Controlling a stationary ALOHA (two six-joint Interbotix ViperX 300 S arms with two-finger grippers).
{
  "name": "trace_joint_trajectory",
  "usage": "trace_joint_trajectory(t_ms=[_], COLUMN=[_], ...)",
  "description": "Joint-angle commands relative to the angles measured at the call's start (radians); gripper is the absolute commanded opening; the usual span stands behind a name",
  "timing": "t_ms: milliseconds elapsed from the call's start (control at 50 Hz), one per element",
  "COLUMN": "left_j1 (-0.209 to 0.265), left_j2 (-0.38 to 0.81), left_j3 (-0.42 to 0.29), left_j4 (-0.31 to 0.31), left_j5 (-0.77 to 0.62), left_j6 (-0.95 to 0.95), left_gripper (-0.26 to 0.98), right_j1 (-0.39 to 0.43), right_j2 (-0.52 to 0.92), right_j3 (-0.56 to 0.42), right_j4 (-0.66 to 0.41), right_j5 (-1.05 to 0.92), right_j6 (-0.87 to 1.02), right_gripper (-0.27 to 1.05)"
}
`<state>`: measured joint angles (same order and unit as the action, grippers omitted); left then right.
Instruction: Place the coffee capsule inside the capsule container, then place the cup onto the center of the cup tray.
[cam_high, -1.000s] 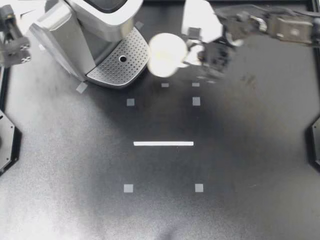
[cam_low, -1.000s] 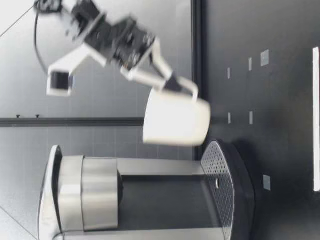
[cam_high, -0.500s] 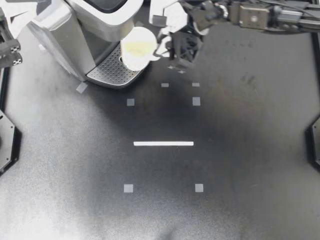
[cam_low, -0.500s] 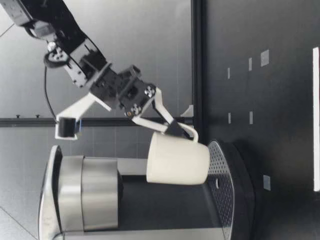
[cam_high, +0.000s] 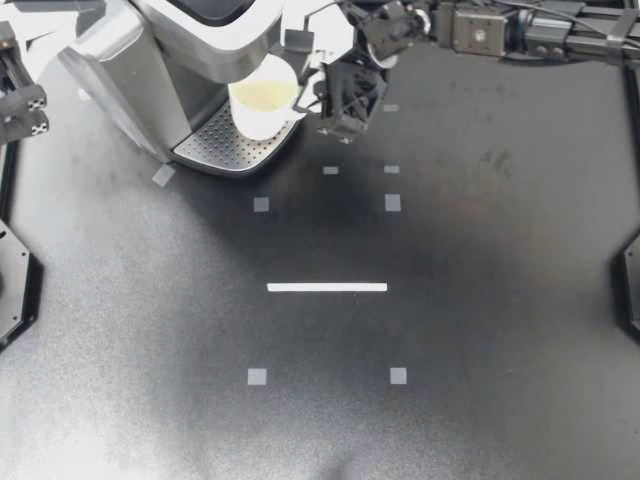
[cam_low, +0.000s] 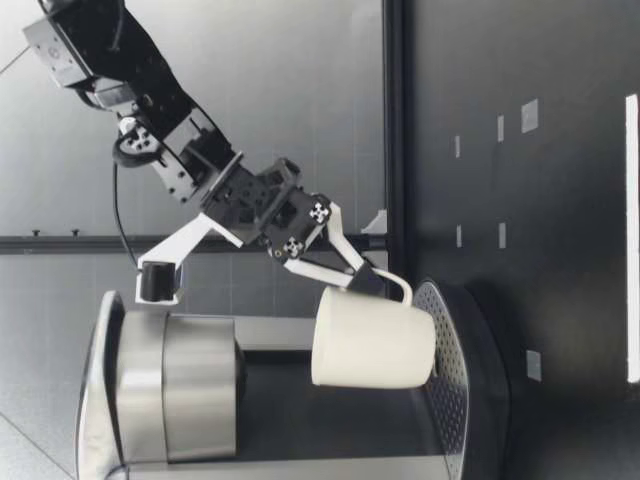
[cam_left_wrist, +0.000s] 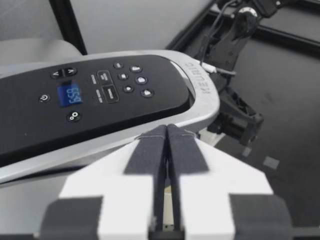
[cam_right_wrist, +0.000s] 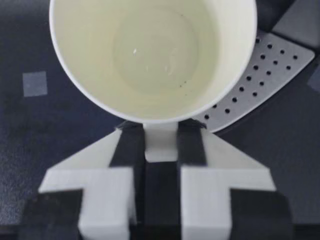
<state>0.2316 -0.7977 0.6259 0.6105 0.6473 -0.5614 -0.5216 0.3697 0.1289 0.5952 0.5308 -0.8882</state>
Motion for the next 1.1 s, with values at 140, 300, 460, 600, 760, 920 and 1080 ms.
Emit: trace_joint_trajectory(t_ms=[140, 300, 460, 600, 760, 920, 1080], left_j1=[-0.002, -0.002, -0.002, -0.002, -0.002, -0.002, -0.002], left_j2=[-0.021, -0.032, -0.032, -0.032, -0.034, -0.029, -0.023], left_j3=[0.000, 0.008, 0.011, 0.011, 0.011, 0.011, 0.011], left_j4=[0.005, 0.005, 0.005, 0.005, 0.005, 0.005, 0.043], left_j5=[-0.003, -0.003, -0.003, -0.005, -0.008, -0.009, -0.031], left_j6=[0.002, 0.000, 0.000, -0.002, -0.003, -0.003, -0.009], left_gripper=[0.04, 0.04, 0.04, 0.04, 0.04, 0.04, 0.04], right_j1=[0.003, 0.005, 0.012, 0.014, 0.012, 0.012, 0.012], right_j2=[0.000, 0.012, 0.012, 0.009, 0.005, -0.008, -0.046], right_j3=[-0.057, -0.069, -0.071, -0.071, -0.071, -0.071, -0.044], right_j4=[0.003, 0.003, 0.002, 0.002, 0.003, 0.005, 0.003], right_j5=[0.000, 0.000, 0.014, 0.020, 0.020, 0.015, 0.015], right_j6=[0.002, 0.002, -0.008, -0.006, 0.000, 0.012, 0.017], right_gripper=[0.05, 0.05, 0.10, 0.25, 0.56, 0.67, 0.66])
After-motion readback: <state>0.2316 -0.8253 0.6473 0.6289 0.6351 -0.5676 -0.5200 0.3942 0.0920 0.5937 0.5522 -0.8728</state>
